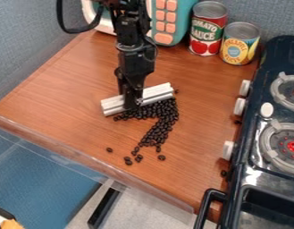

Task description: Sweep into pile

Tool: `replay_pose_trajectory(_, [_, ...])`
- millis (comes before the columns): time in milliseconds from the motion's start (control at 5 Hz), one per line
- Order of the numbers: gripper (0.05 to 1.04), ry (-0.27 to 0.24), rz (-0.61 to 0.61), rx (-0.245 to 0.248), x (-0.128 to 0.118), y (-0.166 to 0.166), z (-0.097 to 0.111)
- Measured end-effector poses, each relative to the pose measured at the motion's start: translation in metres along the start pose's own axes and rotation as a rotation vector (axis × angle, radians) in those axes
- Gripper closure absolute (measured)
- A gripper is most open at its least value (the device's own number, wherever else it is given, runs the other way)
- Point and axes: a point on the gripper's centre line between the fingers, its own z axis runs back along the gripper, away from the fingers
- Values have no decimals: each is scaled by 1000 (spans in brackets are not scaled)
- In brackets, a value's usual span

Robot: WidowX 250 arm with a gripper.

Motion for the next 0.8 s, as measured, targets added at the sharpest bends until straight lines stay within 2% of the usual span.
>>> replay_pose_trajectory(400, [708,0,-2,-32,-8,-21,-2])
replay_pose_trajectory(800, [708,-28,40,-54,-9,-31,-4])
